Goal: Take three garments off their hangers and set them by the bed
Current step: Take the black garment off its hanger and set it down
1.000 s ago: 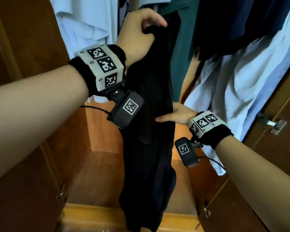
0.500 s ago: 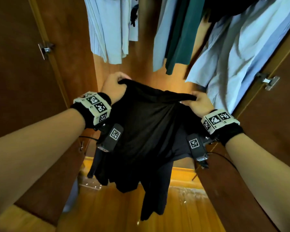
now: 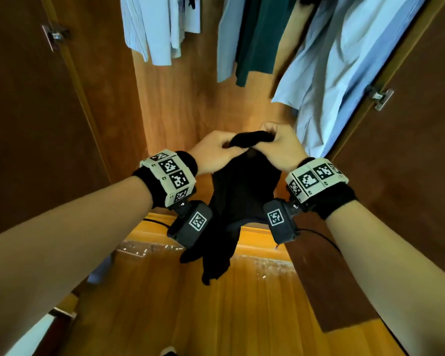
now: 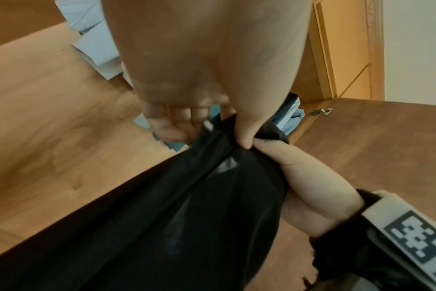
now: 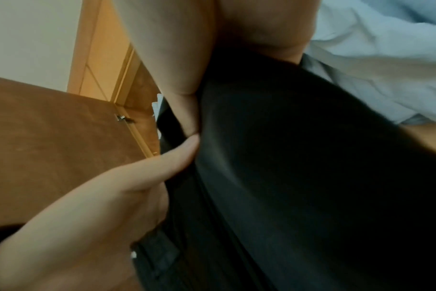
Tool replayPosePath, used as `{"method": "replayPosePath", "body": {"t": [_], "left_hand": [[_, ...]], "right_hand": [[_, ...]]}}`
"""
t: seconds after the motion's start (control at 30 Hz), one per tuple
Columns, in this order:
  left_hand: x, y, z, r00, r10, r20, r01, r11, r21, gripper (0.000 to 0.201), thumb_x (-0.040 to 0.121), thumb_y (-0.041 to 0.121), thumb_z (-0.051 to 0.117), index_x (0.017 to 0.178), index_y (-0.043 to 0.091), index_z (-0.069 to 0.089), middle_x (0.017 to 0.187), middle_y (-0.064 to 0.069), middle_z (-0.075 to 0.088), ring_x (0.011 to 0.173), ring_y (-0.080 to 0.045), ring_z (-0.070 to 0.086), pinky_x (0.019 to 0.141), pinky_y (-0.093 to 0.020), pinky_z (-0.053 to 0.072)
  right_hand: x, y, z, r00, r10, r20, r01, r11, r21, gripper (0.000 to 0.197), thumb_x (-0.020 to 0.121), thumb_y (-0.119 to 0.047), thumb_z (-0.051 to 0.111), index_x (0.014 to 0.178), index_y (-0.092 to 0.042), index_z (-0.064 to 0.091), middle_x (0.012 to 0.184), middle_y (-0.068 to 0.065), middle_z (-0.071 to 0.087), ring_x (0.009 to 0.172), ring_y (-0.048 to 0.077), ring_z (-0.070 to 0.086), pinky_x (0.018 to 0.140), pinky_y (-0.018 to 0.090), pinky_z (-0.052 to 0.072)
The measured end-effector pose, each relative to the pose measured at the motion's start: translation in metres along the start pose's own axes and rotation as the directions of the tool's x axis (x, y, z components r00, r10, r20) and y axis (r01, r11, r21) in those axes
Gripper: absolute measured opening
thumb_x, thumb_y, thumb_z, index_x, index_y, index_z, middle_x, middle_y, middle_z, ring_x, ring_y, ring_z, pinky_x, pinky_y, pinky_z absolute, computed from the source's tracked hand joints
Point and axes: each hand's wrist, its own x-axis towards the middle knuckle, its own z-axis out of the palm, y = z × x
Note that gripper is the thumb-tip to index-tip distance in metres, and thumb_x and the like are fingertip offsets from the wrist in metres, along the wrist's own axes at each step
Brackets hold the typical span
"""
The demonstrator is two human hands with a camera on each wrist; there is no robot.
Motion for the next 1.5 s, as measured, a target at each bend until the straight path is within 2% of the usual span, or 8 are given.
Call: {"method": "replayPosePath", "body": {"t": [0.3, 0.43, 0.67, 0.9, 1.03, 1.2, 1.37, 1.5], "left_hand": [[-0.066, -0.019, 0.023, 0.978, -0.138, -0.157, 0.141, 0.990, 0.005, 0.006, 0.094, 0.008, 0.050, 0.095, 0.005, 0.056, 0.080, -0.002, 0.057, 0.067, 0.005, 0.056, 0.061, -0.001, 0.039], [-0.093, -0.023, 0.032, 0.978, -0.190, -0.085, 0.192, 0.981, 0.007, 0.025, 0.092, 0.018, 0.058, 0.100, -0.006, 0.055, 0.102, -0.026, 0.063, 0.097, -0.026, 0.064, 0.090, -0.034, 0.049], [-0.127, -0.020, 0.024, 0.953, -0.285, -0.108, 0.275, 0.957, -0.097, 0.041, 0.088, 0.005, 0.061, 0.124, 0.006, 0.042, 0.113, -0.031, 0.058, 0.097, -0.045, 0.062, 0.084, -0.052, 0.052], [-0.181, -0.055, -0.019, 0.879, -0.390, -0.274, 0.364, 0.920, -0.143, 0.017, 0.099, 0.009, 0.040, 0.088, 0.011, 0.054, 0.076, -0.010, 0.055, 0.067, -0.022, 0.049, 0.062, -0.022, 0.042], [-0.223, -0.071, -0.042, 0.820, -0.403, -0.405, 0.306, 0.909, -0.284, 0.024, 0.099, 0.001, 0.038, 0.108, 0.010, 0.057, 0.093, 0.005, 0.061, 0.093, -0.014, 0.058, 0.075, -0.017, 0.046], [-0.280, -0.083, -0.085, 0.751, -0.416, -0.512, 0.217, 0.889, -0.404, 0.024, 0.097, -0.003, 0.037, 0.094, 0.006, 0.058, 0.082, 0.001, 0.064, 0.077, -0.009, 0.061, 0.074, -0.024, 0.048], [-0.349, -0.091, -0.150, 0.555, -0.466, -0.689, 0.081, 0.855, -0.512, 0.032, 0.094, -0.003, 0.039, 0.078, 0.017, 0.058, 0.057, 0.009, 0.065, 0.052, 0.000, 0.061, 0.059, -0.020, 0.049], [-0.426, -0.113, -0.209, 0.275, -0.515, -0.812, 0.010, 0.846, -0.534, 0.030, 0.093, -0.004, 0.041, 0.076, 0.017, 0.056, 0.054, 0.009, 0.065, 0.050, 0.002, 0.061, 0.060, -0.022, 0.048]], "right_hand": [[-0.064, 0.046, -0.011, 0.943, 0.282, 0.177, -0.277, 0.959, -0.057, 0.017, 0.085, -0.014, 0.062, 0.077, 0.001, 0.066, 0.074, 0.010, 0.059, 0.074, 0.018, 0.056, 0.062, 0.026, 0.036], [-0.071, 0.012, 0.001, 0.969, 0.186, 0.165, -0.195, 0.980, 0.039, 0.029, 0.082, 0.002, 0.050, 0.057, -0.012, 0.050, 0.054, 0.003, 0.043, 0.050, 0.008, 0.042, 0.051, 0.019, 0.032], [-0.077, -0.047, 0.062, 0.932, -0.119, 0.341, 0.098, 0.992, 0.077, 0.035, 0.067, 0.017, 0.043, 0.062, -0.017, 0.042, 0.060, -0.005, 0.040, 0.053, -0.005, 0.046, 0.049, 0.007, 0.032], [-0.085, -0.051, 0.121, 0.845, -0.128, 0.520, -0.015, 0.965, 0.262, 0.028, 0.079, 0.000, 0.064, 0.097, -0.016, 0.050, 0.095, -0.006, 0.057, 0.097, 0.009, 0.054, 0.087, 0.020, 0.042], [-0.105, -0.036, 0.170, 0.620, 0.068, 0.782, -0.201, 0.977, 0.074, 0.075, 0.078, -0.022, 0.072, 0.140, -0.025, 0.031, 0.150, 0.004, 0.035, 0.136, 0.020, 0.038, 0.111, 0.033, 0.032], [-0.154, -0.049, 0.265, 0.398, 0.254, 0.882, -0.036, 0.965, -0.261, 0.101, 0.058, -0.063, 0.075, 0.140, -0.015, 0.039, 0.136, 0.003, 0.051, 0.133, 0.028, 0.043, 0.101, 0.035, 0.037], [-0.183, -0.069, 0.361, 0.358, 0.329, 0.874, -0.009, 0.937, -0.349, 0.053, 0.043, -0.062, 0.081, 0.066, -0.033, 0.042, 0.069, -0.007, 0.044, 0.077, 0.021, 0.047, 0.079, 0.033, 0.038], [-0.197, -0.095, 0.409, 0.396, 0.290, 0.871, -0.008, 0.950, -0.313, 0.057, 0.064, -0.032, 0.082, 0.104, 0.003, 0.061, 0.103, 0.021, 0.067, 0.097, 0.034, 0.063, 0.090, 0.042, 0.050]]}}
